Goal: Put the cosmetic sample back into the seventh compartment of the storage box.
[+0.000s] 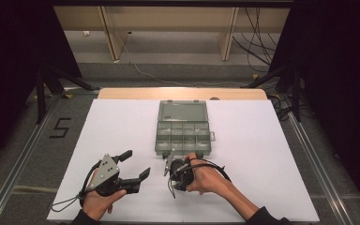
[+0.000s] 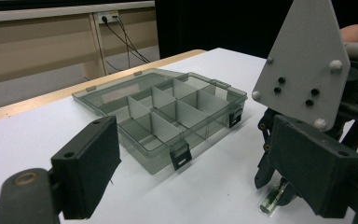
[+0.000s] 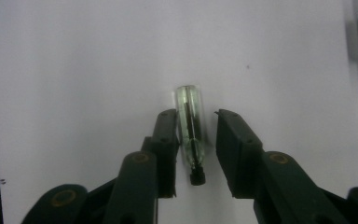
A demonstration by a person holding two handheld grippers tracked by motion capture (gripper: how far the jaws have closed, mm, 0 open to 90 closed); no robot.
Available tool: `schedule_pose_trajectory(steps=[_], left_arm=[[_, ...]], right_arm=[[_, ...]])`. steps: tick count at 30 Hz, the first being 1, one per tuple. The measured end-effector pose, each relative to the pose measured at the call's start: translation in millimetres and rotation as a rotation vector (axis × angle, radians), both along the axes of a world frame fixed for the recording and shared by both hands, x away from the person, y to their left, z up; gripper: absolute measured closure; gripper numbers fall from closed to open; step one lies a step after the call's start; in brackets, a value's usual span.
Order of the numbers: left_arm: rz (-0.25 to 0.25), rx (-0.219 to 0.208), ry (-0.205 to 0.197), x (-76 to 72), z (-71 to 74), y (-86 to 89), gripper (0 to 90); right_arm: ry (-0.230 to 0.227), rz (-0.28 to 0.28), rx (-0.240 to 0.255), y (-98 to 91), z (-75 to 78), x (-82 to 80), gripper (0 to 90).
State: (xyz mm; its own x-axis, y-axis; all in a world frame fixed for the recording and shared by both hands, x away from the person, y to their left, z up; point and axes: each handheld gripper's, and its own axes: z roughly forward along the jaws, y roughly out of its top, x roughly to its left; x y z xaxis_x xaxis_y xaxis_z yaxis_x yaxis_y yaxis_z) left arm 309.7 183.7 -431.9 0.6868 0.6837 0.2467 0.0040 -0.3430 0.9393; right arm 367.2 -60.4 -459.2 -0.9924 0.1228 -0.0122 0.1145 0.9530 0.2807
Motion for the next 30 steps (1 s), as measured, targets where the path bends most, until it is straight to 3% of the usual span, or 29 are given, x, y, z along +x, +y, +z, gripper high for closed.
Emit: schedule_pose_trajectory(steps=[2,4,7,13,16,17,30], left_arm=[[0.001,0.000,-0.001,-0.1,0.0,0.0,15.7],[-0.002,-0.002,0.002,-0.2,-0.1,-0.2,15.7],[0.001,-0.002,-0.001,-0.3,0.0,-0.3,15.7],[0.000,-0.012,0.000,-0.5,-0.1,-1.0,15.7],[-0.002,-0.013,0.002,-0.5,-0.1,-1.0,15.7],[0.000,-0.012,0.000,-0.5,0.0,-0.9,15.7],[-0.009,-0.013,-0.004,-0.2,0.0,-1.2,15.7]], right_arm=[[0.015,-0.020,-0.008,0.5,-1.2,-1.0,72.6],[-0.008,0.031,-0.021,0.2,-0.2,2.5,76.3],[0.014,-0.004,-0.007,1.6,-0.9,0.4,80.4],[-0.016,0.017,-0.018,0.3,1.0,2.2,80.8],[0.008,-0.023,0.010,-0.2,3.7,-0.1,80.8],[-0.024,-0.024,0.025,-1.9,8.2,1.3,80.8],[-0.074,-0.075,0.115,-15.9,27.0,9.3,80.8]])
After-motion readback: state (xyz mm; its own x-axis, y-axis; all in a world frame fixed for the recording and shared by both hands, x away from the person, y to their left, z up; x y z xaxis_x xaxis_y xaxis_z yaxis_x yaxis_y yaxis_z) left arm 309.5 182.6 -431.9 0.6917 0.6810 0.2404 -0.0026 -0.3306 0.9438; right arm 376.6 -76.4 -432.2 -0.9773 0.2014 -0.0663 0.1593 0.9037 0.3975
